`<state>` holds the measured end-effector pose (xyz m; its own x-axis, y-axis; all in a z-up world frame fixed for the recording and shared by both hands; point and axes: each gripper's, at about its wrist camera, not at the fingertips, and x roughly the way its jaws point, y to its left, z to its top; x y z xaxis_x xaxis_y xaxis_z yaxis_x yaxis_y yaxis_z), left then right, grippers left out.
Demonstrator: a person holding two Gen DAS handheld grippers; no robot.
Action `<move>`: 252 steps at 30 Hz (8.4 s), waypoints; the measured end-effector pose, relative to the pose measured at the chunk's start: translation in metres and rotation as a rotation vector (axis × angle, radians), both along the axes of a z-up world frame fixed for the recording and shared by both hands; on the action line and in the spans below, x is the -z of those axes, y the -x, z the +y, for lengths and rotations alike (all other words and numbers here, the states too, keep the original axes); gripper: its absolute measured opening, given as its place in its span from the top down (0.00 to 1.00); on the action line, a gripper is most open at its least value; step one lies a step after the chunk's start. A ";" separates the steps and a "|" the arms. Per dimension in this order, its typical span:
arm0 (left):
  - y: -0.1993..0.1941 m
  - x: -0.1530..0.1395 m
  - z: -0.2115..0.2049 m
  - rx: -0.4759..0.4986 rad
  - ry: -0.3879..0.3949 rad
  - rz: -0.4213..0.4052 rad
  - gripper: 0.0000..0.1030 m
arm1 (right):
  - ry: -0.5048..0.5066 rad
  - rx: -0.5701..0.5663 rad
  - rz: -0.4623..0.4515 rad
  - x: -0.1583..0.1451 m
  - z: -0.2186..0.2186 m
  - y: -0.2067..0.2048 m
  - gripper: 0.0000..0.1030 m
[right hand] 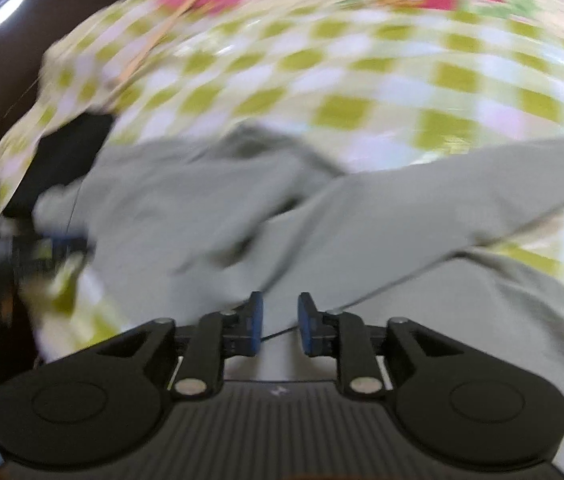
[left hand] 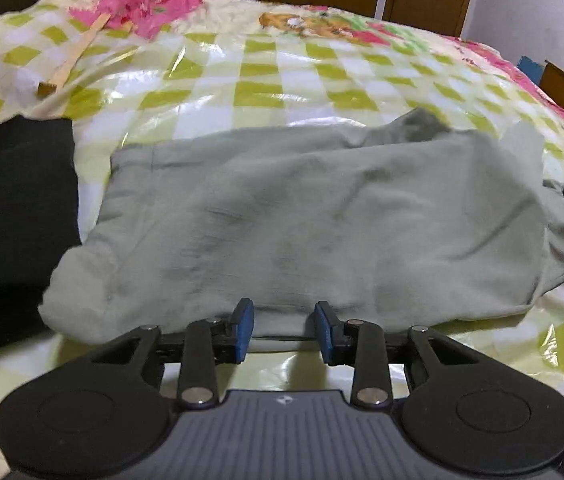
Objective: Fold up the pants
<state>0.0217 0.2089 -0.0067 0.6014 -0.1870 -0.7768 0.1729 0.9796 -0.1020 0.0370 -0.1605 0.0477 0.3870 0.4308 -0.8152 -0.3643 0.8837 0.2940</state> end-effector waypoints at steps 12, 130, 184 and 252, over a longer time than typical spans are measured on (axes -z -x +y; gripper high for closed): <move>-0.038 -0.043 -0.132 0.251 0.132 -0.120 0.55 | -0.201 0.512 -0.026 0.047 -0.135 -0.056 0.65; 0.005 -0.029 -0.352 0.691 0.159 0.004 0.44 | -0.839 1.091 -0.174 0.095 -0.324 0.147 0.96; -0.058 0.011 -0.007 -0.091 -0.043 -0.133 0.40 | -0.078 -0.081 -0.122 0.059 0.084 -0.147 0.94; -0.033 -0.007 -0.286 0.324 -0.138 0.052 0.29 | -0.239 0.755 -0.134 0.052 -0.249 0.135 0.62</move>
